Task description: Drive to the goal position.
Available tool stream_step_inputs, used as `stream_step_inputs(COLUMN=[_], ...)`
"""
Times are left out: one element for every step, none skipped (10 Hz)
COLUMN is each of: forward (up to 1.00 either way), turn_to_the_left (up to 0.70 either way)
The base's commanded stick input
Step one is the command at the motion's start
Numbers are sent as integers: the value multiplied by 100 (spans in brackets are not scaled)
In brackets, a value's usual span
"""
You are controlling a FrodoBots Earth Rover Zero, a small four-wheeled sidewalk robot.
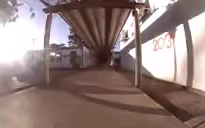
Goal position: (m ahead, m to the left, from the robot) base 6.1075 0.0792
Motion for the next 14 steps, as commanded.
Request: stream_step_inputs(forward=[70, 70, 70, 70, 70, 70, 70, 70, 70, 70, 70, 70, 70, 70], turn_to_the_left=[0, 0, 0, 0, 0, 0, 0, 0, 0, 0, 0, 0, 0, 0])
